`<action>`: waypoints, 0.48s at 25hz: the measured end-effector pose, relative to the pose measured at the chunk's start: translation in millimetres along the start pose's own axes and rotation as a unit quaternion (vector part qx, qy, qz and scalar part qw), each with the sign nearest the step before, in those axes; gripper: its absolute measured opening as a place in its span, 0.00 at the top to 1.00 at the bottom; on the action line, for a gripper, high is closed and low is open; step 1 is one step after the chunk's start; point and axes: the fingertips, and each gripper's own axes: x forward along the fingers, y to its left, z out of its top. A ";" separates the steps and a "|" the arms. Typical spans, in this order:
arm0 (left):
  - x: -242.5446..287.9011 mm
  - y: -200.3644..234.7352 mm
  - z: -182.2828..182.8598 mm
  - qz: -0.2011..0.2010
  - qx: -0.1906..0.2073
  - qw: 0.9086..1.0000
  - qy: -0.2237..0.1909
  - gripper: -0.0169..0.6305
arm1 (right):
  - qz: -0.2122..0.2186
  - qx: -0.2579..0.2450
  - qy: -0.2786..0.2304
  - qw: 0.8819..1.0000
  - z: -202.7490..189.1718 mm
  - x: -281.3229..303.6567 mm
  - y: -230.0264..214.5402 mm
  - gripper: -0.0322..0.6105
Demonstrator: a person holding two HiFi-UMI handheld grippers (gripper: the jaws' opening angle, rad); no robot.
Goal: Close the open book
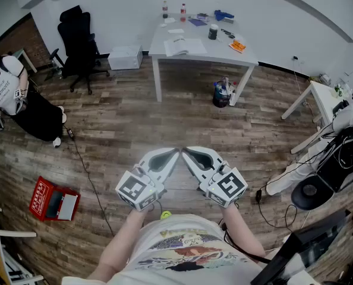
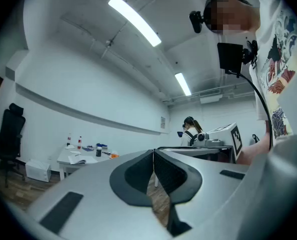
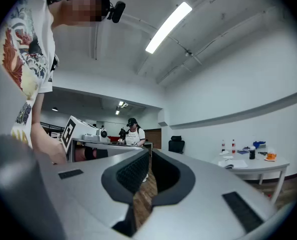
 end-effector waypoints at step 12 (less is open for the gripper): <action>-4.2 1.9 1.5 -0.001 0.004 1.000 -0.003 0.95 | -0.003 0.029 -0.022 0.999 6.3 1.8 1.3 0.90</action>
